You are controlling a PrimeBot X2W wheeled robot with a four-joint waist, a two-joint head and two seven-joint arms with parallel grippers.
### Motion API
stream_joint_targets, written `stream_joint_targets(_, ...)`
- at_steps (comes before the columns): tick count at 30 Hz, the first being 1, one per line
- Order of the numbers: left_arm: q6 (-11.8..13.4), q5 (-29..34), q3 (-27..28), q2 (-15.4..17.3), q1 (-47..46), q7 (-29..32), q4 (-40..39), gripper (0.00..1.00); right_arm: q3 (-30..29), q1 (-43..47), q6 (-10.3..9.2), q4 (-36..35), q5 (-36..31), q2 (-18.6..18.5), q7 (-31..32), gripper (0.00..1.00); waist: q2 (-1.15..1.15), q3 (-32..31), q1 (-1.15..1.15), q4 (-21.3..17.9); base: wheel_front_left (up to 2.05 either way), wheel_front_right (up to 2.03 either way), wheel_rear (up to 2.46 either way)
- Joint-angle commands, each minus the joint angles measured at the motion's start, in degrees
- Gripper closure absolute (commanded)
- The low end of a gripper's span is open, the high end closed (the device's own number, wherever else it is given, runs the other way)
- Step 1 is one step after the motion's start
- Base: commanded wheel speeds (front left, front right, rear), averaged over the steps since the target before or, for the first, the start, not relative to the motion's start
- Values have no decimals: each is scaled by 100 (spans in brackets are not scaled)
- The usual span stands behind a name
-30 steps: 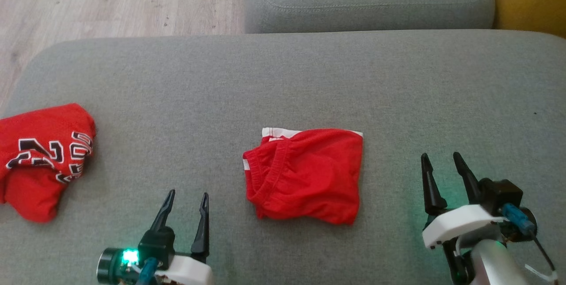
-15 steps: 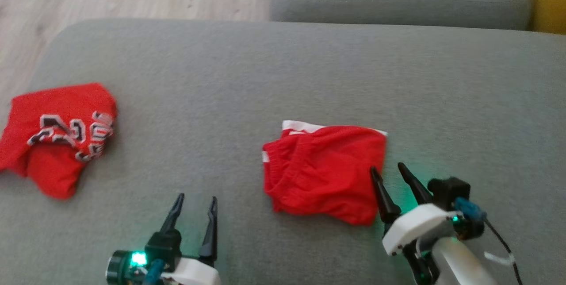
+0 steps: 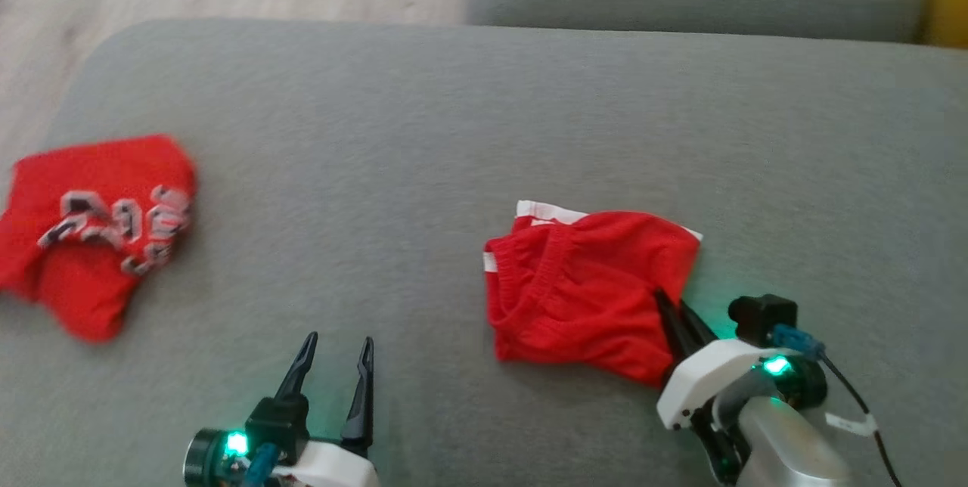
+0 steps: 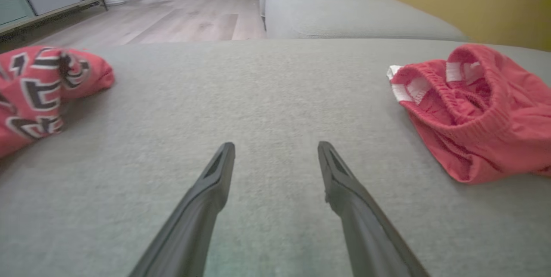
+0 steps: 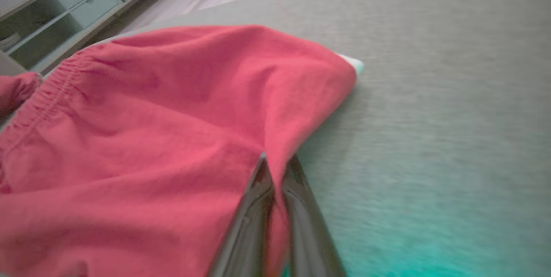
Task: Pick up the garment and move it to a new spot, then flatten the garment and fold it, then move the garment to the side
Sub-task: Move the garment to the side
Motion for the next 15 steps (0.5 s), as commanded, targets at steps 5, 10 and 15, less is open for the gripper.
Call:
stream_joint_targets(5, -41, -187, 16, -2, -176, -72, -268, 0, -95, -61, -5, 115, -267, -40, -126, 100, 0, -171, 0, -1403, 0, 0, 0)
stream_joint_targets(10, -80, -313, -279, -2, -350, -72, -334, 0, -141, -46, -5, 105, -367, -40, -145, 100, 0, -125, 0, -2147, 0, 0, 0)
stream_joint_targets(15, -105, -450, -598, -2, -529, -72, -429, 0, -201, 2, -5, -13, -394, -40, -159, 100, 0, -8, 0, -2734, 0, 0, 0)
